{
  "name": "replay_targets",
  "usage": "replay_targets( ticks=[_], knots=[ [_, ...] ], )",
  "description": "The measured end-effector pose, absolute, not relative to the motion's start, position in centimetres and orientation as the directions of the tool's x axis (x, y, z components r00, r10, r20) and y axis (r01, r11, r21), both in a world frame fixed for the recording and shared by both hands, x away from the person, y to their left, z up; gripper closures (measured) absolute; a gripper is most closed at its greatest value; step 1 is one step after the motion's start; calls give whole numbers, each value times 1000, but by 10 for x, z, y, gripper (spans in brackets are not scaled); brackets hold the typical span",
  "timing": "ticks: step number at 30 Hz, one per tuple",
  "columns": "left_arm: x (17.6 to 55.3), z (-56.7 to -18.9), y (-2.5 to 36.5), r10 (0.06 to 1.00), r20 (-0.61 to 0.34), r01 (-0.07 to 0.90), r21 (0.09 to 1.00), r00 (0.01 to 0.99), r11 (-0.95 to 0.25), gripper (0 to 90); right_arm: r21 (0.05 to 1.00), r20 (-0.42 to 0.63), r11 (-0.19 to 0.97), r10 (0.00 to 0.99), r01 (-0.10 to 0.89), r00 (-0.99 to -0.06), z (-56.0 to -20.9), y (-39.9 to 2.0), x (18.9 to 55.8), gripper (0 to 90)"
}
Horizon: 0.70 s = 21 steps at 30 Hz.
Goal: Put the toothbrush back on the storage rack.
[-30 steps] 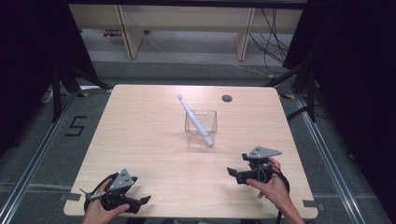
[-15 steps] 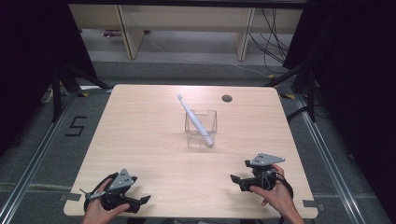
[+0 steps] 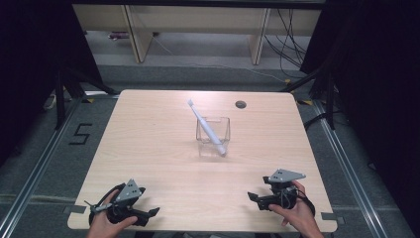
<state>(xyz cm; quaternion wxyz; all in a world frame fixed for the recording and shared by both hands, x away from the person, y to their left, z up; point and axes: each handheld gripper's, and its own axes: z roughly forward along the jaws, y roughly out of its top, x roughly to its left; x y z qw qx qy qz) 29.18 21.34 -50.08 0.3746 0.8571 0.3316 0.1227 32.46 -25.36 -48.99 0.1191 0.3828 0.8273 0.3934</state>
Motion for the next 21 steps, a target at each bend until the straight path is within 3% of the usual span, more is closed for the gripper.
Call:
replay_targets(
  ticks=[1, 7, 15, 21],
  knots=[
    [292, -501, 214, 658, -35, 476, 720, 752, -505, 149, 728, 134, 381, 737, 570, -662, -490, -253, 322, 166],
    [292, -500, 214, 659, -28, 472, 720, 752, -509, 149, 736, 76, 419, 729, 531, -680, -491, -257, 319, 165],
    [292, -501, 213, 660, -34, 473, 724, 751, -502, 148, 724, 115, 401, 732, 561, -671, -492, -258, 315, 165],
    [292, -501, 213, 658, -36, 476, 720, 752, -505, 148, 729, 83, 422, 728, 540, -681, -493, -260, 317, 165]
  ],
)
